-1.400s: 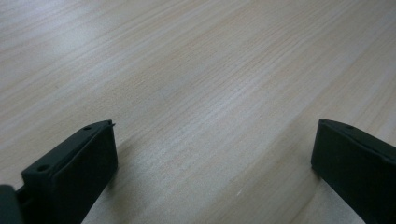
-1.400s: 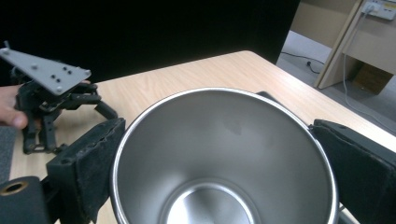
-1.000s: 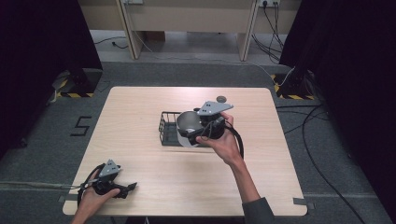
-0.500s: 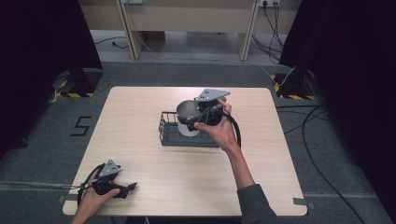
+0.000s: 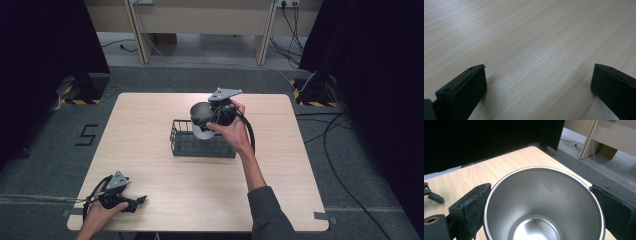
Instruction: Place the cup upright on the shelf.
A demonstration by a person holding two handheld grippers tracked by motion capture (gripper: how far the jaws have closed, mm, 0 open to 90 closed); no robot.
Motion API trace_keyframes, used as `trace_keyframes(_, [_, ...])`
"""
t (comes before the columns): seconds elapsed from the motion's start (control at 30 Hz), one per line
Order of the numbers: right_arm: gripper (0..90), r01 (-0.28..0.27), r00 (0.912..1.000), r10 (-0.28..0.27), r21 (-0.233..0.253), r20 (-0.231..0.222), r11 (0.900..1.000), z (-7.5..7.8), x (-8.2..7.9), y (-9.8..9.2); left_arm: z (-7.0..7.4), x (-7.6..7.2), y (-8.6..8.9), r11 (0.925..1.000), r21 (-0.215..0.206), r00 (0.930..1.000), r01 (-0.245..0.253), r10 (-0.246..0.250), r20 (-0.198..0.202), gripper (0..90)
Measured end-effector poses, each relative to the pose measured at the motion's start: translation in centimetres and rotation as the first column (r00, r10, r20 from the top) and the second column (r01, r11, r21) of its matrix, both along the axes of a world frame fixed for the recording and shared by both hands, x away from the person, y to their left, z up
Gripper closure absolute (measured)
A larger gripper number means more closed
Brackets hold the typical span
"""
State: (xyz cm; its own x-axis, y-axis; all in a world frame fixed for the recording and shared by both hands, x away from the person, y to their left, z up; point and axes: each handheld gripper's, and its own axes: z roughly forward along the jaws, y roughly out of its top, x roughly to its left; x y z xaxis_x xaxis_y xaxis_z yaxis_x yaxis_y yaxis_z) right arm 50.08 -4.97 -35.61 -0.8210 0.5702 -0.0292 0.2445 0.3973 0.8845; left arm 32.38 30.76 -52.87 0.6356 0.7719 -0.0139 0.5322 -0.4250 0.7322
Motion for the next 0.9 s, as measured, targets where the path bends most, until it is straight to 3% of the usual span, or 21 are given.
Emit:
trace_keyframes(0.57, [6.3, 0.016, 0.9985, -0.018, -0.024, -0.052, 1.000, -2.3, 1.7, 0.7, 0.0, 0.0, 0.0, 1.0000, 0.000, 1.0000, 0.000, 0.000, 0.000, 0.0])
trace_keyframes(0.9, [6.2, -0.010, 0.9974, 0.006, -0.045, -0.071, 0.999, -4.0, 1.9, 0.7, 0.0, 0.0, 0.0, 1.0000, 0.002, 1.0000, 0.001, -0.001, 0.001, 0.0])
